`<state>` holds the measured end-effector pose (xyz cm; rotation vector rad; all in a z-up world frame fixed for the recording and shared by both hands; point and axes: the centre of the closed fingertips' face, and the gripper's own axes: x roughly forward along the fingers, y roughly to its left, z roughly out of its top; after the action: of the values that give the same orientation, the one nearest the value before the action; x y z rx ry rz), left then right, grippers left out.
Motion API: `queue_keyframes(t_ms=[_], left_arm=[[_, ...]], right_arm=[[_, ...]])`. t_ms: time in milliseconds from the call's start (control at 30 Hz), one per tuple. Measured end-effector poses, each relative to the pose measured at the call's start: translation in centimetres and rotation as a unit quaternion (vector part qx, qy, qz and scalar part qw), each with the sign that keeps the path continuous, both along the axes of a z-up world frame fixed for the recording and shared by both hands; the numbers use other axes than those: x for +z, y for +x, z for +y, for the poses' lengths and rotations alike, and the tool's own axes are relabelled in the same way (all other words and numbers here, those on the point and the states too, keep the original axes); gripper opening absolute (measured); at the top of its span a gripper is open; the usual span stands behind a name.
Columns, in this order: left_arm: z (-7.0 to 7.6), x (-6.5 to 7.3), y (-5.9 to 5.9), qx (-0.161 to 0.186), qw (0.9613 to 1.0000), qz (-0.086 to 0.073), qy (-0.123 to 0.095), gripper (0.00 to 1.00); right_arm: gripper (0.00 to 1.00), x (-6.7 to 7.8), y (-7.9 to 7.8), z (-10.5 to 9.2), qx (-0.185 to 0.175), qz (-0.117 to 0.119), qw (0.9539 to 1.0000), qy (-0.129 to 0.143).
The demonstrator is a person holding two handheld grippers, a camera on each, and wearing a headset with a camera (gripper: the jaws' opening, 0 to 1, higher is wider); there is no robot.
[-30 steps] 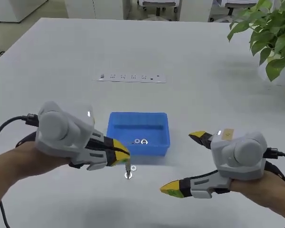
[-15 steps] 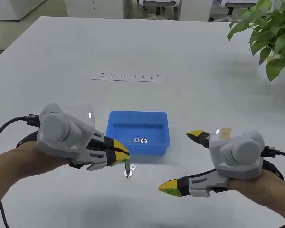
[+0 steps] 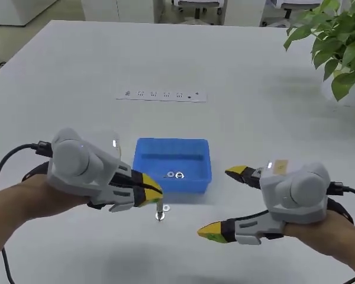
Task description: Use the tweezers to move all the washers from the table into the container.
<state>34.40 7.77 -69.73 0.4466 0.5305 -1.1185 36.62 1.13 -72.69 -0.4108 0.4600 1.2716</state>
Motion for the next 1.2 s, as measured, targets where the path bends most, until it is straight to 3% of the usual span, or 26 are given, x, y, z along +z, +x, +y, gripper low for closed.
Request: queue_keyframes(t_ms=[267,567,833,1200], left_arm=[[-0.1,0.0,-0.1,-0.007,1.0,-0.001,0.003,0.05],[0.0,-0.1,-0.1,-0.019,0.9997,-0.002,0.011,0.05],[0.1,-0.3,-0.2,-0.027,0.9995,-0.001,0.015,0.05],[0.1,-0.3,-0.3,-0.032,0.9993,0.0,0.017,0.05]], right_arm=[[0.62,0.3,-0.7,1.5,0.042,-0.002,0.9991,0.002],[0.5,0.5,-1.0,3.4,0.086,-0.007,0.9962,-0.001],[0.41,-0.1,-2.1,5.1,0.134,-0.006,0.9909,-0.014],[0.3,-0.9,-2.7,6.6,0.173,-0.01,0.9844,-0.029]])
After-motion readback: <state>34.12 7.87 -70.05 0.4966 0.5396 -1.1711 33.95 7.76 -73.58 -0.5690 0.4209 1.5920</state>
